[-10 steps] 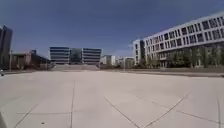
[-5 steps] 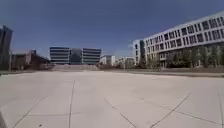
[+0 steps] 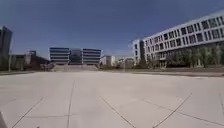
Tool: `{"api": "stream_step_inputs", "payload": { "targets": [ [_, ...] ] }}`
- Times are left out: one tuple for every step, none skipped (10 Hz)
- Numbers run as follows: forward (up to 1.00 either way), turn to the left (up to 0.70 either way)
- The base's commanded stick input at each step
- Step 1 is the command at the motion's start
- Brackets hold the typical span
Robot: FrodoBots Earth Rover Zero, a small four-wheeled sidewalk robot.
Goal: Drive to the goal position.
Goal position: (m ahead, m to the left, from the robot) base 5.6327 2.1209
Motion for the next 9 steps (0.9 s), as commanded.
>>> {"api": "stream_step_inputs", "payload": {
  "targets": [
    [0.09, -0.05],
    [0.09, -0.05],
    [0.09, -0.05],
    [0.09, -0.05],
    [0.09, -0.05],
    [0.09, -0.05],
    [0.09, -0.05],
    [0.09, -0.05],
    [0.09, -0.05]
  ]
}}
